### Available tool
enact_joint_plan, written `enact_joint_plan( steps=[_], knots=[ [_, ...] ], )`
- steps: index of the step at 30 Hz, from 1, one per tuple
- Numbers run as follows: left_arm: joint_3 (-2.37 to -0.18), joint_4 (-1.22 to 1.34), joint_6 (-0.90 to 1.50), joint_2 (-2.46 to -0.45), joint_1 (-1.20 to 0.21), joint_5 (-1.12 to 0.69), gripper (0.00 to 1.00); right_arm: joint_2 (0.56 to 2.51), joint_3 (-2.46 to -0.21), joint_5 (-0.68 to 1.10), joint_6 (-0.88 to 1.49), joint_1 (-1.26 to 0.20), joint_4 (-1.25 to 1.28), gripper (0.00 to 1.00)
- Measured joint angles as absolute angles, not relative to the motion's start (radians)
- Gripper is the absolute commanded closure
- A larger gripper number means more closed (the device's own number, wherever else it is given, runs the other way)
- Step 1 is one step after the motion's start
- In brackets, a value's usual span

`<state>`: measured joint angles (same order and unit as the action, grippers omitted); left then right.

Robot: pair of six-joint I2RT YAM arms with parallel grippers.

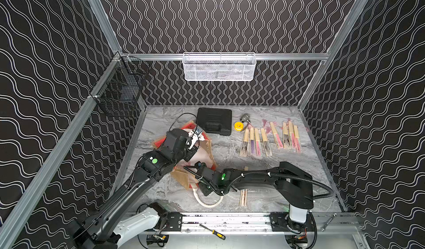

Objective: Take out the folding fans from the tote bags
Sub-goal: Pick up the folding fan from the canvas bag.

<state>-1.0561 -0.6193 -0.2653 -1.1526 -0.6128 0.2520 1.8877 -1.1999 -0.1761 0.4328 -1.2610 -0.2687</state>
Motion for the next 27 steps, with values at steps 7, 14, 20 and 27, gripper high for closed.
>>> enact_joint_plan(
  steps=[7,14,20,27],
  knots=[
    [-1.056,-0.62,-0.265,-1.152,-0.613,0.252,1.0,1.96,-1.238,-0.241,0.404,-1.256,-0.224,0.5],
    [-1.056,-0.62,-0.265,-1.152,-0.614,0.252,1.0,2.047,-1.305,-0.252,0.382,-1.247,-0.189,0.51],
    [-1.055,-0.622,-0.265,-1.152,-0.616,0.255,1.0,2.078,-1.312,-0.257,0.381,-1.243,-0.139,0.62],
    [-1.055,-0.623,-0.265,-1.152,-0.616,0.258,1.0,2.072,-1.296,-0.249,0.39,-1.238,-0.109,0.7]
  ],
)
